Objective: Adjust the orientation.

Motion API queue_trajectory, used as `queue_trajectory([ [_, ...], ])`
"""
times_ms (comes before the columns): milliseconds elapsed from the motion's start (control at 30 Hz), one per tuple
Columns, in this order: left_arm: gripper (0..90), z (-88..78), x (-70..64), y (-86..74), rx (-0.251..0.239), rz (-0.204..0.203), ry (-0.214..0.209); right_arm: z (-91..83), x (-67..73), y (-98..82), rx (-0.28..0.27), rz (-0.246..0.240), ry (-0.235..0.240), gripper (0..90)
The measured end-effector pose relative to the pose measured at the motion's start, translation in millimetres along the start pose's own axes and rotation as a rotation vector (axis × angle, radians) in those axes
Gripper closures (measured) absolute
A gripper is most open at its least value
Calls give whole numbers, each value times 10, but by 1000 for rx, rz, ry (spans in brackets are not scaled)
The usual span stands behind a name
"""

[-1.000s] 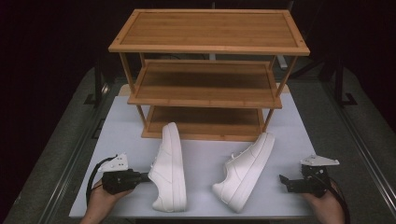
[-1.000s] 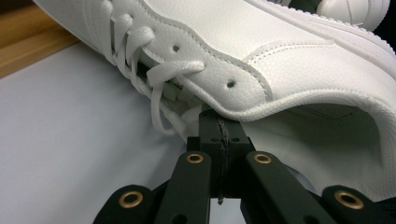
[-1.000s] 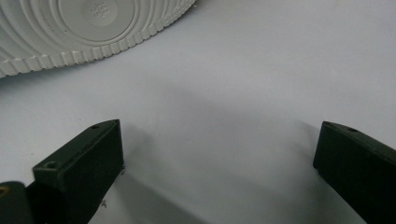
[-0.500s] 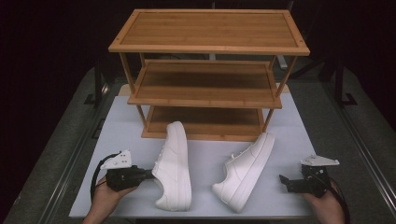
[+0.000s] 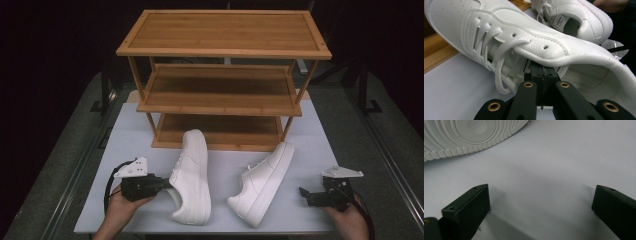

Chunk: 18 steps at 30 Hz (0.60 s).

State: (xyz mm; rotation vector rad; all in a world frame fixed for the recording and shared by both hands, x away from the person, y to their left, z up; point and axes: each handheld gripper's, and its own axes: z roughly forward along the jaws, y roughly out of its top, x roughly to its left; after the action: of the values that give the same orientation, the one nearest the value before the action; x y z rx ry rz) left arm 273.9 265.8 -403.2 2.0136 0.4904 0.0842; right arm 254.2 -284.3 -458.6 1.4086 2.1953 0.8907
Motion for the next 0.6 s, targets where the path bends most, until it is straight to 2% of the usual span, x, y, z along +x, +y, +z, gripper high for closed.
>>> queue_trajectory([
  [233,900,47,-6,54,0,13,-9,0,0,0,0,0,0,11],
  [333,900,62,-16,84,-23,10,-23,0,0,0,0,0,0,11],
  [600,900,147,-31,156,-19,22,-33,0,0,-1,0,0,0,11],
])
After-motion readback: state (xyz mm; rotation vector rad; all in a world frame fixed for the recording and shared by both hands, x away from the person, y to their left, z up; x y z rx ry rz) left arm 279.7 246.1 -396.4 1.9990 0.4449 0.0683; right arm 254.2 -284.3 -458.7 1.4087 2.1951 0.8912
